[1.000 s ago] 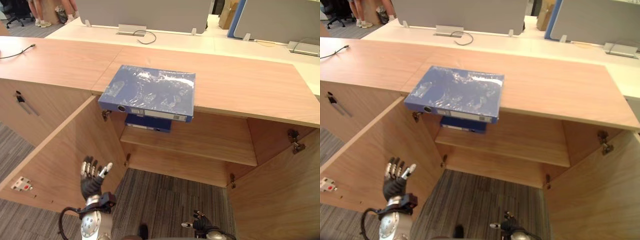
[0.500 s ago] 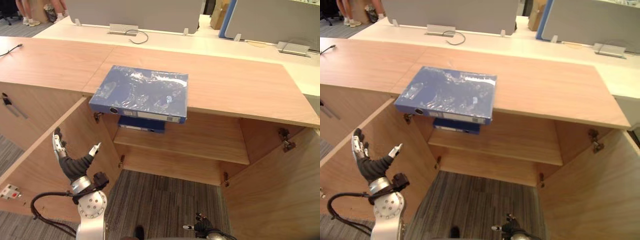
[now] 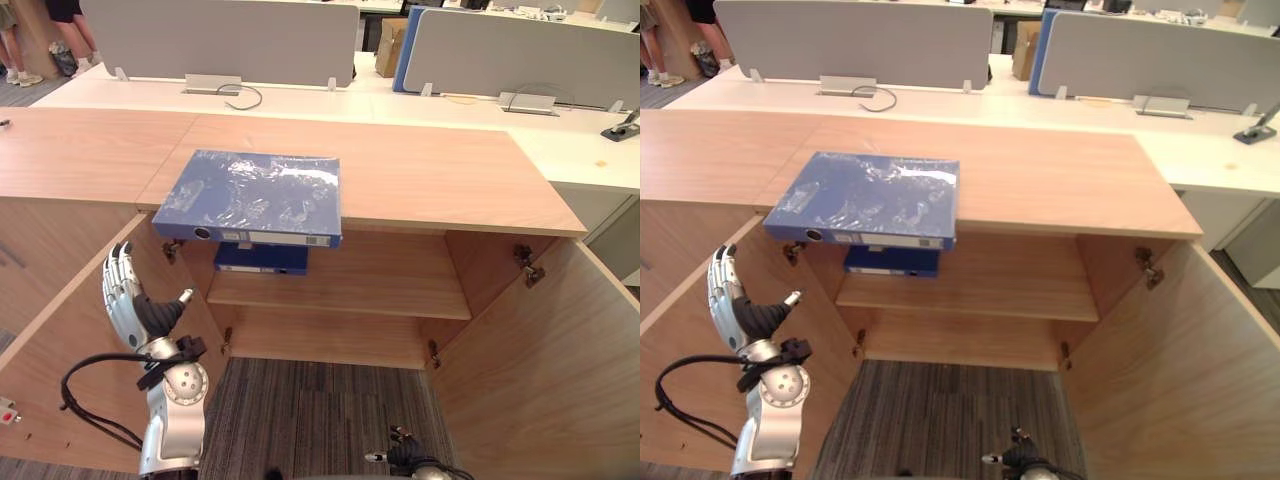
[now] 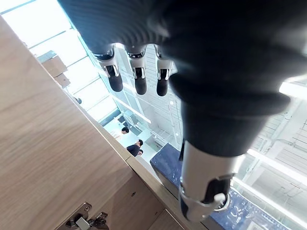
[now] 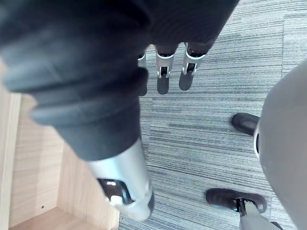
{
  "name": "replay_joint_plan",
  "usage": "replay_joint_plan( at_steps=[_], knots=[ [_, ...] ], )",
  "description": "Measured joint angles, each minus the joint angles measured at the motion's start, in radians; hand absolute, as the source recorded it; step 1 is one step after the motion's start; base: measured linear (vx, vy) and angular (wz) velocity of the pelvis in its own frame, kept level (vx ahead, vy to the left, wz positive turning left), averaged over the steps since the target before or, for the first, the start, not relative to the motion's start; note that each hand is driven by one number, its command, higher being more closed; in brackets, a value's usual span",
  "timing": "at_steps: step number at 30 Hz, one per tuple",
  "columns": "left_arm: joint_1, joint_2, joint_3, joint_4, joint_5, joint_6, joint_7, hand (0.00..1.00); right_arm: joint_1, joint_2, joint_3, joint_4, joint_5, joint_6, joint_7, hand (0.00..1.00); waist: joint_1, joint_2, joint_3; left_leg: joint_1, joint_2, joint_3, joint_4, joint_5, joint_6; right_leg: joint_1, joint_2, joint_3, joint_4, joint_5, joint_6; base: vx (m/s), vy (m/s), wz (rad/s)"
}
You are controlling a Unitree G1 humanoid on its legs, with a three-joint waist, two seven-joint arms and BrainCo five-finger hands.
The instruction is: Walk over to the cabinet, pick up the folder, carry it to the office cabinet, place the folder inside the office cabinet, then close the office cabinet door
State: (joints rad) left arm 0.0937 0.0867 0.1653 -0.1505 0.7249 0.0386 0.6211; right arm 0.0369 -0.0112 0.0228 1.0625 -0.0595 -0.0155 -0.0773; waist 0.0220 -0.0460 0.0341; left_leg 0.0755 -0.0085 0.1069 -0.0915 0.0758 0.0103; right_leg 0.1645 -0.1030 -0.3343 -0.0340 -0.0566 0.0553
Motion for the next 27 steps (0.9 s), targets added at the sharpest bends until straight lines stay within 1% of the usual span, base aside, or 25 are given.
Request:
replay_joint_plan(
  at_steps=[1, 4, 6, 11, 14, 17, 27],
  knots=[
    [-0.005, 0.008, 0.0, 0.005, 0.017, 0.002, -0.001, 0.0, 0.0, -0.002, 0.0, 0.0, 0.0, -0.003, 0.006, 0.0, -0.006, 0.004, -0.002, 0.0, 0.001, 0.004, -0.001, 0.0, 0.0, 0.001, 0.002, 0.004, -0.007, 0.005, 0.0, -0.05, -0.001, -0.06],
    [-0.016, 0.015, -0.001, 0.009, 0.034, 0.004, -0.003, 0.0, 0.0, -0.006, 0.0, -0.001, 0.0, -0.005, 0.01, 0.0, -0.008, 0.007, -0.003, 0.0, 0.001, 0.011, -0.001, 0.0, 0.0, 0.003, 0.004, 0.01, -0.017, 0.011, -0.002, -0.03, 0.003, -0.07],
    [-0.045, 0.041, -0.006, 0.046, 0.067, 0.012, -0.011, 0.0, -0.001, -0.007, 0.0, -0.001, 0.0, -0.005, 0.012, 0.0, -0.013, 0.01, -0.006, 0.0, 0.003, 0.012, -0.001, 0.0, -0.001, 0.007, 0.006, 0.01, -0.025, 0.013, -0.002, 0.0, 0.0, 0.0],
    [-0.063, 0.078, -0.031, 0.068, 0.108, 0.014, -0.024, 0.0, -0.001, -0.007, 0.0, -0.006, 0.0, -0.005, 0.021, 0.0, -0.025, 0.01, -0.007, 0.0, 0.006, 0.017, -0.001, -0.002, -0.003, 0.008, 0.011, 0.014, -0.032, 0.015, -0.004, -0.01, -0.002, -0.01],
    [-0.089, 0.082, -0.04, 0.073, 0.118, 0.015, -0.028, 0.0, -0.002, -0.007, 0.0, -0.007, 0.0, -0.005, 0.029, 0.0, -0.03, 0.009, -0.009, 0.0, 0.01, 0.024, -0.001, -0.004, -0.006, 0.008, 0.014, 0.019, -0.038, 0.018, -0.008, -0.03, -0.004, -0.06],
    [-0.091, 0.103, -0.068, 0.074, 0.13, 0.017, -0.03, 0.0, -0.002, -0.007, 0.0, -0.007, 0.0, -0.006, 0.029, 0.0, -0.031, 0.009, -0.011, 0.002, 0.015, 0.038, -0.001, -0.006, -0.009, 0.007, 0.02, 0.036, -0.047, 0.025, -0.012, -0.03, 0.0, -0.14],
    [-0.122, 0.112, -0.101, 0.134, 0.139, 0.026, -0.051, 0.0, -0.001, -0.016, 0.001, -0.007, 0.0, -0.005, 0.029, 0.0, -0.046, 0.013, -0.013, -0.004, 0.017, 0.045, -0.001, -0.006, -0.009, -0.004, 0.022, 0.043, -0.048, 0.027, -0.012, -0.03, 0.003, -0.03]
  ],
)
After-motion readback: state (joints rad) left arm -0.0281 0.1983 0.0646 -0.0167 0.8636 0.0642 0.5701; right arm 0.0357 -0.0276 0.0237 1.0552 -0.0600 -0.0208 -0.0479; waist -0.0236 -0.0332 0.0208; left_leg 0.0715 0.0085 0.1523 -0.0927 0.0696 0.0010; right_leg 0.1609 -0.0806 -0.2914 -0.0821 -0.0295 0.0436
